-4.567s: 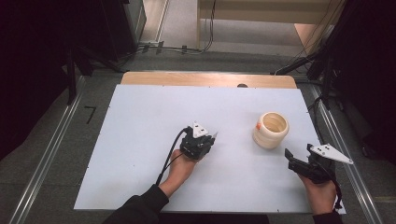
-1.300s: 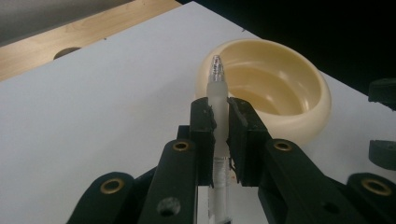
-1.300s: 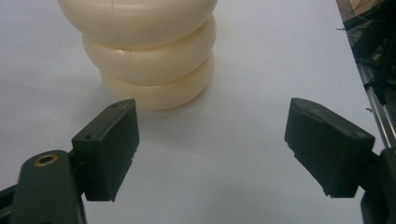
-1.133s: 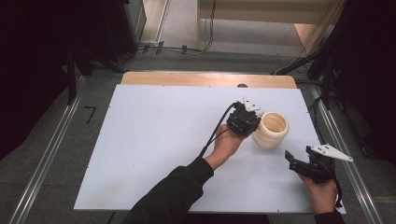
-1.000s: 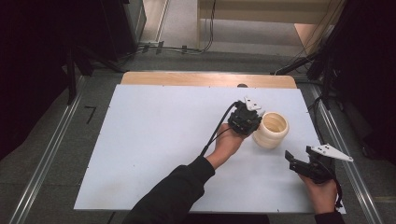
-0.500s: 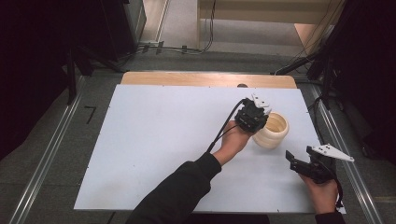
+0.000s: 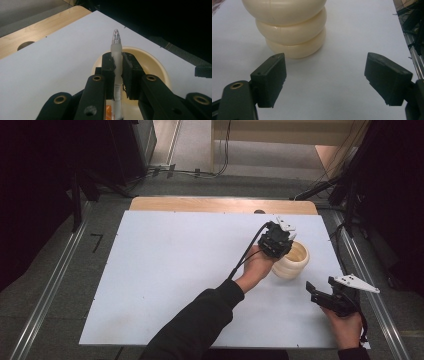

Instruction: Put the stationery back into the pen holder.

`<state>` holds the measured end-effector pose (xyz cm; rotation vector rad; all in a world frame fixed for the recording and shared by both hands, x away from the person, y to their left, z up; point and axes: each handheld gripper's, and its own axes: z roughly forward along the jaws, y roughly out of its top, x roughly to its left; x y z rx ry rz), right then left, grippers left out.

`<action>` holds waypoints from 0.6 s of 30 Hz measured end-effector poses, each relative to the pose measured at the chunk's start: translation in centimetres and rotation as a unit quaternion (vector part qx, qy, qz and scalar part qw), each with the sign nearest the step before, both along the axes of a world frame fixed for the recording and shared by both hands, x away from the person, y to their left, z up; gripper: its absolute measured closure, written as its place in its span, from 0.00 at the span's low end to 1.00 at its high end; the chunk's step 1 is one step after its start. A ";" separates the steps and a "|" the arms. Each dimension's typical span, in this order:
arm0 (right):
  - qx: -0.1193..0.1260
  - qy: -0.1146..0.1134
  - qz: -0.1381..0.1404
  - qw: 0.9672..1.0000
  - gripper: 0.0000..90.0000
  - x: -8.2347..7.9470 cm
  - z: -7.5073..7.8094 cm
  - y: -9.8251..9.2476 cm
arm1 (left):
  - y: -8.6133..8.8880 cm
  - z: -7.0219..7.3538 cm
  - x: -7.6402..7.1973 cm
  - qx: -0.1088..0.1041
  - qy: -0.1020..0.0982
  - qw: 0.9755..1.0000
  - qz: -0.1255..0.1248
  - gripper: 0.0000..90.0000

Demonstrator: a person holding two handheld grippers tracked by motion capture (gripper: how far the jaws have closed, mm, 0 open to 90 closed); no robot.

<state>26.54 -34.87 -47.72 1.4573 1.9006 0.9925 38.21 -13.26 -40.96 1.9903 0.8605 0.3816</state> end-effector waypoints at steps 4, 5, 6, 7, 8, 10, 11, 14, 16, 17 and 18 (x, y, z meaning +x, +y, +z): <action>0.000 0.001 0.000 1.000 0.18 0.0 0.0 -0.1 | -0.5 0.2 0.3 0.001 0.000 1.000 0.000 0.90; 0.000 0.001 0.000 1.000 0.18 0.0 0.0 -0.1 | -0.6 0.2 0.4 0.001 0.001 1.000 0.000 0.90; 0.000 0.001 0.000 1.000 0.18 0.0 0.0 -0.1 | -0.7 0.2 0.4 0.000 0.001 1.000 0.000 0.90; 0.001 0.001 0.000 1.000 0.18 0.0 0.0 -0.1 | -0.8 0.3 0.5 -0.001 0.000 1.000 0.001 0.90; 0.001 0.001 0.000 1.000 0.18 0.0 0.0 -0.1 | -0.8 0.4 0.6 0.001 0.001 1.000 0.000 0.90; 0.002 0.002 0.000 1.000 0.18 0.0 0.0 -0.1 | -1.0 0.5 0.8 0.000 0.000 1.000 0.000 0.90; 0.002 0.002 0.000 1.000 0.18 0.0 0.0 0.0 | -1.2 0.5 0.9 0.001 0.001 1.000 0.001 0.90; 0.001 0.002 0.001 1.000 0.18 0.0 0.0 0.0 | -1.5 0.7 1.1 0.002 -0.001 1.000 -0.001 0.90; 0.002 0.003 0.000 1.000 0.18 0.0 0.0 0.0 | -1.8 0.7 1.3 0.001 -0.002 1.000 0.000 0.90; 0.003 0.003 0.001 1.000 0.18 0.0 0.0 -0.1 | -1.9 0.8 1.3 0.003 -0.001 1.000 -0.001 0.90; 0.002 0.003 0.001 1.000 0.18 0.0 0.0 -0.1 | -2.0 0.8 1.4 0.004 0.000 1.000 -0.001 0.90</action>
